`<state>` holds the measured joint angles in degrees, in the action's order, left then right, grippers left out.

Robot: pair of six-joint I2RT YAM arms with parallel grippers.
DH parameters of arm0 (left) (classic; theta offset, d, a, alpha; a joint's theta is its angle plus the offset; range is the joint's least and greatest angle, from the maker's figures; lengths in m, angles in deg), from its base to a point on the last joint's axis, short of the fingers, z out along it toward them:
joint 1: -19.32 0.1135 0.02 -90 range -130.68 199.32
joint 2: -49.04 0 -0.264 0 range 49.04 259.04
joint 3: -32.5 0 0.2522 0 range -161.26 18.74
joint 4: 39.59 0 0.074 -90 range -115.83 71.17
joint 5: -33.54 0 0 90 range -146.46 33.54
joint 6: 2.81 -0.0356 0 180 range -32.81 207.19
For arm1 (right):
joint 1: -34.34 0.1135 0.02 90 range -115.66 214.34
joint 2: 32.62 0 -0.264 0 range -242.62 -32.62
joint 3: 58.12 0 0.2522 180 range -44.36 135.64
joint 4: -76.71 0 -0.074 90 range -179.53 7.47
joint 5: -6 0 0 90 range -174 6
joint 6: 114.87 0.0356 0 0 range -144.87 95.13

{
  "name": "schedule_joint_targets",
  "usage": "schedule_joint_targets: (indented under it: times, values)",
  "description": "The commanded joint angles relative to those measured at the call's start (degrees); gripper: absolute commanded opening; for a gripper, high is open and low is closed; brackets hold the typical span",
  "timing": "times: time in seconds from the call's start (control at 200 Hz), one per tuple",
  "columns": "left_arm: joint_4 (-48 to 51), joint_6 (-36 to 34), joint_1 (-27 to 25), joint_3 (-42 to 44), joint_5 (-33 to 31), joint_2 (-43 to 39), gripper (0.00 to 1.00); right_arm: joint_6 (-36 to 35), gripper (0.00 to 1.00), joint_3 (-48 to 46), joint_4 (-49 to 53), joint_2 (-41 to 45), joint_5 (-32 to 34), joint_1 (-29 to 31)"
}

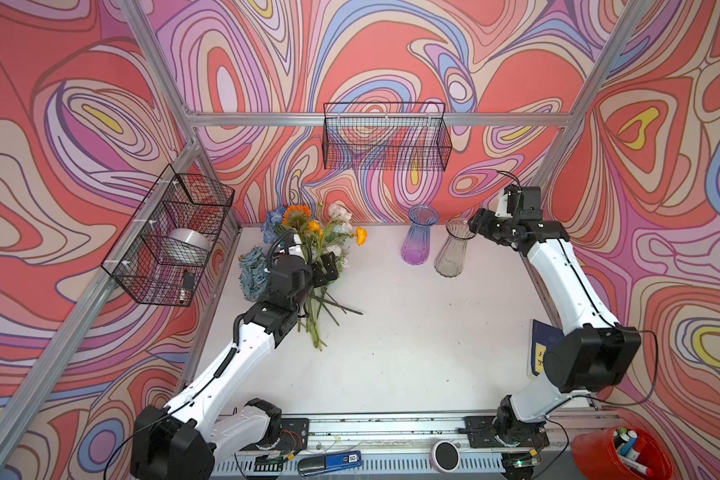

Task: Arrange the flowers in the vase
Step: 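Grasp the clear glass vase rim with the right gripper while left hovers over flowers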

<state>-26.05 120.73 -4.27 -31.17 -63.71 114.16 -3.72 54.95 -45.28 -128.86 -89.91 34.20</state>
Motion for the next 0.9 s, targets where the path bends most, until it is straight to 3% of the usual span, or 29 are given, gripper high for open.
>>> schedule_joint_targets:
  times: [0.0, 0.195, 0.541, 0.896]
  values:
    - [-1.2, 1.8, -3.6, -1.9, -0.1, 3.0, 1.0, 0.0, 0.69, 5.3, 8.3, -3.6, -1.3, -1.8]
    - [0.3, 0.1, -6.2, -3.8, 1.4, 5.4, 1.0, -2.4, 0.58, 13.1, 11.7, -12.7, -6.5, -5.4]
    - [4.0, -0.8, -6.2, -2.5, -4.8, 1.5, 1.0, -3.4, 0.37, 16.0, 11.5, -18.3, -14.4, -5.6]
    - [6.0, -0.4, -6.2, 0.0, -11.5, -3.0, 1.0, -2.7, 0.0, 17.5, 13.9, -17.3, -13.2, -5.7]
